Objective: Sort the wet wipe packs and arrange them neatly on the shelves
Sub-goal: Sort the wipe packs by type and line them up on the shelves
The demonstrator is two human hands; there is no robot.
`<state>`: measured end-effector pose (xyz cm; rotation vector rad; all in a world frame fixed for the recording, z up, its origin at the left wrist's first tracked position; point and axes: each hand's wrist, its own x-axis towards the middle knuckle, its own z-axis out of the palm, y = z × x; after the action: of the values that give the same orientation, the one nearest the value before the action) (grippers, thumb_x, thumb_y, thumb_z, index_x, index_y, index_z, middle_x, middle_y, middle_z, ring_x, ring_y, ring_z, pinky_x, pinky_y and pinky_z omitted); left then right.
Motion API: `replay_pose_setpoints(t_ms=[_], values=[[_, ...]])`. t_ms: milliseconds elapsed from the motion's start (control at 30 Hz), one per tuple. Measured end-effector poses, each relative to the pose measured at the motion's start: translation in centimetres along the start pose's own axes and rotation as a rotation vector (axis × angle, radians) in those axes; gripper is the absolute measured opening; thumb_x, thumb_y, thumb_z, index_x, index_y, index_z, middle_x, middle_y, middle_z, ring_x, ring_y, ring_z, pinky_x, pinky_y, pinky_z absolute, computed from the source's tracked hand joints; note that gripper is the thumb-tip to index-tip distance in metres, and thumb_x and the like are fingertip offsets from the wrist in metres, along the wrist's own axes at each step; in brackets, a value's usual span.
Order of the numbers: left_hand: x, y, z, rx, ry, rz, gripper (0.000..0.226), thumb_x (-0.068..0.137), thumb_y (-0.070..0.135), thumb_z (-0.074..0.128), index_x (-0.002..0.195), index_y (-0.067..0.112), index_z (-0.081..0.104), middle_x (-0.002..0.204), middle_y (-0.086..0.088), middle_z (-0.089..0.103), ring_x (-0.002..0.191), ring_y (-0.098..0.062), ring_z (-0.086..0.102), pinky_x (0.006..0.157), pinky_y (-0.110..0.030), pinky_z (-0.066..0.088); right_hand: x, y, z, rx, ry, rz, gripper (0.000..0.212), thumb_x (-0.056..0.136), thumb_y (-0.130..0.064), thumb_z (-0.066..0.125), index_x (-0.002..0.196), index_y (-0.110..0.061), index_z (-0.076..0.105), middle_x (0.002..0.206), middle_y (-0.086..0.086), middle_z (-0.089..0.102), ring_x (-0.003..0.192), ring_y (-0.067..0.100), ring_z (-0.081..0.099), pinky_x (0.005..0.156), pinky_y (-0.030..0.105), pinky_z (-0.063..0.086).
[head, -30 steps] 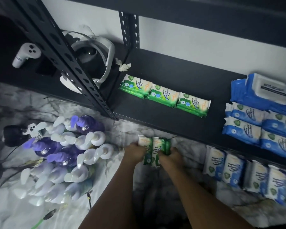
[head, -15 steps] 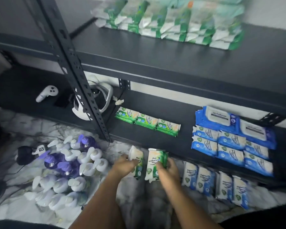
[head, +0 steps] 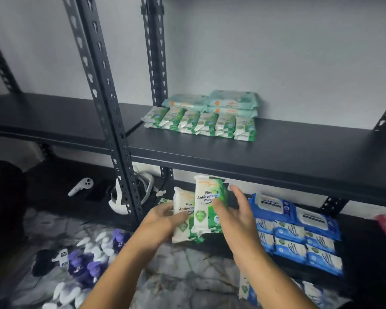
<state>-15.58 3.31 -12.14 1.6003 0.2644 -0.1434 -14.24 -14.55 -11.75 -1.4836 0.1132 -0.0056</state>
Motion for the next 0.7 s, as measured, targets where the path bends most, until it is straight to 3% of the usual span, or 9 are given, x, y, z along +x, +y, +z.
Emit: replay_pose_setpoints(t_ms=[133,200,300,367,433,500,567,633,700], values=[[-0.1,5.4,1.6,0.002,0.009,0.131,0.026,0.092,0.01,0.07,0.118,0.009,0.069,0.102,-0.01,0.077,0.091,-0.027,0.075,0.066,-0.025,0.056,0.6,-6.4,-0.9,0.005,0.064,-0.077,0.051,0.092,-0.032,0.069,0.135,-0.047,0.046,0.09,-0.008,0.078,0.084,0.013,0.075,0.084,0.047,0.06],[0.2,8.2,2.6,0.028,0.04,0.19,0.032,0.09,0.018,0.074,0.12,0.017,0.065,0.101,-0.005,0.077,0.083,-0.018,0.075,0.06,-0.02,0.052,1.6,-8.9,-1.5,0.009,0.087,-0.107,0.049,0.094,-0.03,0.066,0.135,-0.044,0.045,0.087,-0.011,0.077,0.079,0.009,0.074,0.078,0.042,0.062],[1.8,12.2,4.0,0.166,0.112,0.239,0.037,0.087,0.032,0.075,0.118,0.026,0.056,0.096,0.0,0.075,0.083,-0.017,0.073,0.063,-0.027,0.052,4.2,-11.6,-2.7,-0.016,0.172,-0.129,0.044,0.095,-0.027,0.063,0.133,-0.04,0.044,0.094,-0.016,0.071,0.081,0.008,0.072,0.062,0.031,0.056],[3.7,14.2,4.9,0.215,0.118,0.274,0.04,0.086,0.033,0.073,0.12,0.021,0.057,0.096,0.0,0.073,0.076,-0.013,0.069,0.058,-0.023,0.048,6.0,-12.9,-3.2,-0.057,0.209,-0.135,0.039,0.094,-0.026,0.06,0.129,-0.037,0.044,0.107,-0.007,0.068,0.09,0.014,0.07,0.063,0.031,0.053],[5.6,15.9,5.6,0.215,0.105,0.276,0.039,0.087,0.03,0.07,0.119,0.013,0.057,0.095,0.0,0.071,0.067,-0.008,0.063,0.05,-0.018,0.044,7.7,-13.6,-3.5,-0.134,0.221,-0.139,0.029,0.093,-0.024,0.058,0.116,-0.036,0.043,0.106,-0.005,0.065,0.09,0.015,0.066,0.068,0.03,0.049],[7.4,17.2,5.9,0.285,0.11,0.23,0.031,0.087,0.028,0.069,0.113,0.013,0.058,0.097,-0.002,0.066,0.069,-0.01,0.057,0.053,-0.022,0.042,9.3,-13.8,-3.5,-0.233,0.206,-0.146,0.025,0.094,-0.023,0.057,0.109,-0.032,0.04,0.095,-0.012,0.057,0.083,0.007,0.058,0.068,0.03,0.044],[9.3,17.6,6.1,0.397,0.113,0.181,0.018,0.086,0.024,0.067,0.092,0.008,0.062,0.083,-0.005,0.059,0.064,-0.016,0.049,0.057,-0.025,0.037,10.8,-13.7,-3.3,-0.36,0.191,-0.126,0.025,0.093,-0.027,0.056,0.112,-0.028,0.04,0.09,-0.014,0.053,0.08,0.005,0.053,0.068,0.031,0.042],[11.0,17.3,6.2,0.524,0.097,0.143,0.027,0.086,0.019,0.065,0.066,0.01,0.05,0.068,-0.005,0.049,0.057,-0.018,0.041,0.054,-0.026,0.033,11.8,-13.2,-3.2,-0.492,0.163,-0.063,0.029,0.091,-0.031,0.055,0.115,-0.022,0.043,0.095,-0.007,0.057,0.084,0.013,0.057,0.065,0.031,0.042],[12.0,16.8,6.0,0.712,0.113,0.126,0.033,0.088,0.016,0.057,0.061,0.013,0.039,0.065,-0.003,0.043,0.055,-0.018,0.036,0.05,-0.026,0.029,12.6,-12.6,-3.3,-0.684,0.112,-0.021,0.03,0.089,-0.033,0.054,0.114,-0.02,0.043,0.102,-0.001,0.058,0.092,0.021,0.059,0.066,0.031,0.043]])
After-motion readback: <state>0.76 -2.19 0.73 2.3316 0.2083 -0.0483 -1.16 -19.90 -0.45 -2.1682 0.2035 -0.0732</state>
